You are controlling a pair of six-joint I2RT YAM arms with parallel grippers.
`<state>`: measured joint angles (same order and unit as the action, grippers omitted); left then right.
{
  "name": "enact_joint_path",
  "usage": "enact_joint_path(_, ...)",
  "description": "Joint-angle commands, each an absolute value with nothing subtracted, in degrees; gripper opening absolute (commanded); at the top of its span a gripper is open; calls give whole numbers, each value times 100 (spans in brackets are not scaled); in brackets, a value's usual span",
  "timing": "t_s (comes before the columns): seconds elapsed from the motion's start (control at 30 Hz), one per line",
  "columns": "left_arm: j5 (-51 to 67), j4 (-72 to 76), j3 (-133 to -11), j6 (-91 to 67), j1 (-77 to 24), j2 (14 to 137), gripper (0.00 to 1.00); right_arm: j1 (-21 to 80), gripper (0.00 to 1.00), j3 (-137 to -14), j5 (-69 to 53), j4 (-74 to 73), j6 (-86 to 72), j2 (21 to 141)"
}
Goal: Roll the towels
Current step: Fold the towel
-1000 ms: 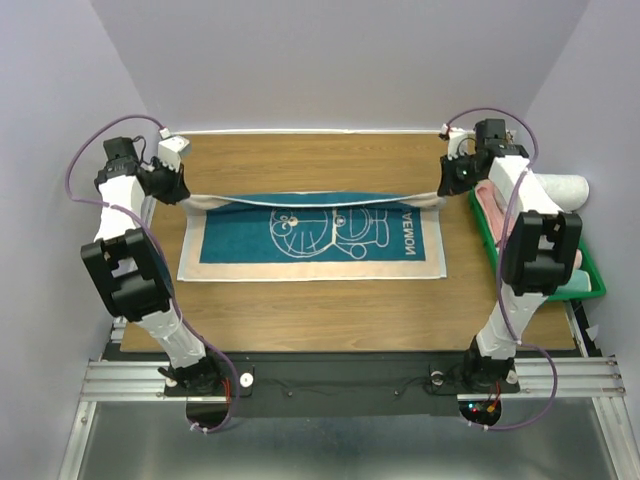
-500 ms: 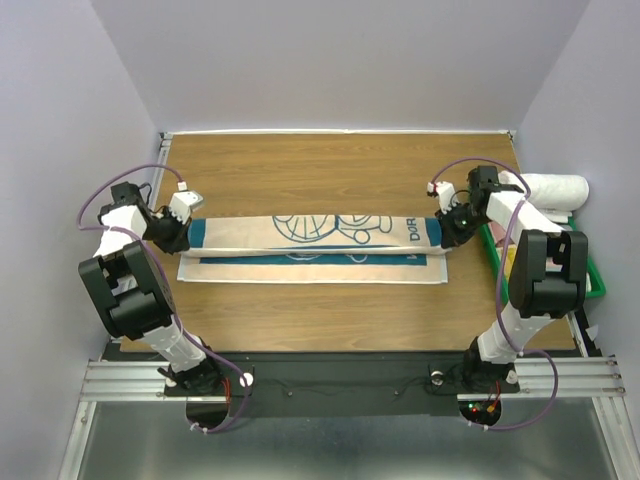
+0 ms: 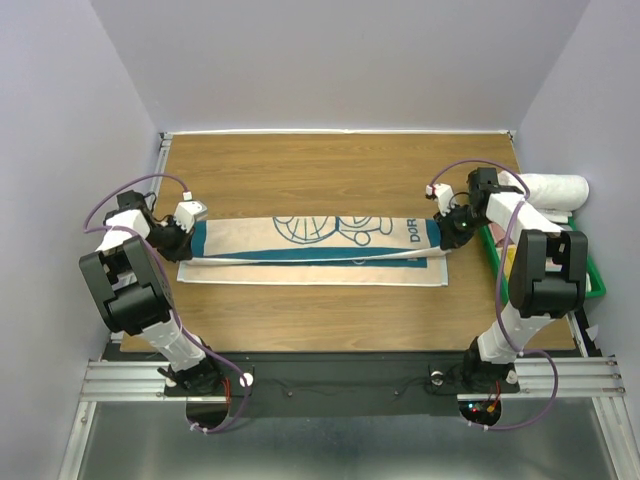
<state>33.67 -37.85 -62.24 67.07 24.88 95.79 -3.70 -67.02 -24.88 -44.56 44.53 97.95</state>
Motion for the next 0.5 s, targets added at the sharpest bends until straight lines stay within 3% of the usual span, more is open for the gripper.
enact_joint_path(0.0,3445,-3823,-6301,6733,2540,9659,0,-413,6,-6917,-2593,-4474,4561,9870)
enact_joint_path(0.03,3454,-3823,-6345,6732,2540,9677,0,-404,1,-6926,-2584,-4508,4570,9888)
enact_joint_path(0.47,3577,-4517,-6750,7066,2698,9334,0,-413,1,-7093,-2584,-4860,4579,9238)
